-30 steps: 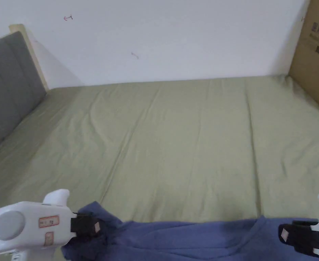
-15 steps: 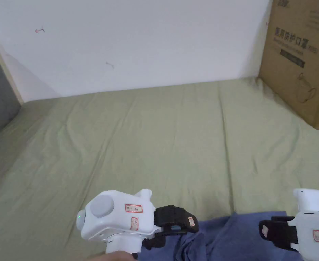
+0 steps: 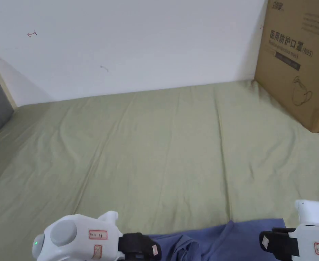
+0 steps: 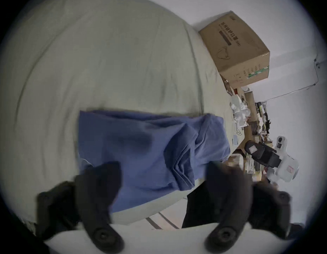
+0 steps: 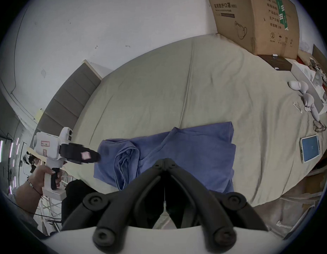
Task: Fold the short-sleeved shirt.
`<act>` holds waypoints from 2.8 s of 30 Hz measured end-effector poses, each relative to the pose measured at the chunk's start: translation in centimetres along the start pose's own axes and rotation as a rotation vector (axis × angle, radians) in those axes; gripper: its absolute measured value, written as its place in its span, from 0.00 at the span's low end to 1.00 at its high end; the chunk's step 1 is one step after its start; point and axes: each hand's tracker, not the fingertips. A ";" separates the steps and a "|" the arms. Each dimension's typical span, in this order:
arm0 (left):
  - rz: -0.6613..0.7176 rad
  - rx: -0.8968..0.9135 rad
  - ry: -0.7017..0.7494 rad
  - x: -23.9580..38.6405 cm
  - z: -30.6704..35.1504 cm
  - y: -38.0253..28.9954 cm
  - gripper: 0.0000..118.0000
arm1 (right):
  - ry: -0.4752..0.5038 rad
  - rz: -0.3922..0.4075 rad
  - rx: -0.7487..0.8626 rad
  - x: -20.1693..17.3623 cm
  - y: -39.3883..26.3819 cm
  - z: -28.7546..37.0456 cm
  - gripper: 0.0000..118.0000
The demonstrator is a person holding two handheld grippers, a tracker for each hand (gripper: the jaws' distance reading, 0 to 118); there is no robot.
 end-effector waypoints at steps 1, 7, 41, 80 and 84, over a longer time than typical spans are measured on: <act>-0.003 -0.003 0.012 0.8 -1.1 -0.3 0.02 | 0.000 0.000 -0.001 0.0 0.0 0.0 0.00; -0.013 -0.073 0.026 1.9 -7.7 -0.5 0.02 | -0.003 -0.005 -0.007 0.6 -0.2 -0.2 0.00; 0.238 0.141 -0.621 -15.8 -2.8 -0.7 1.00 | -0.071 0.039 -0.031 -0.3 0.8 -0.6 0.00; -0.044 0.070 -0.135 4.7 -3.7 2.5 0.74 | 0.004 0.098 -0.024 -2.3 2.3 -1.1 0.00; -0.035 0.053 -0.167 5.4 -6.6 2.9 0.98 | -0.001 0.072 -0.016 -1.2 2.1 -0.7 0.00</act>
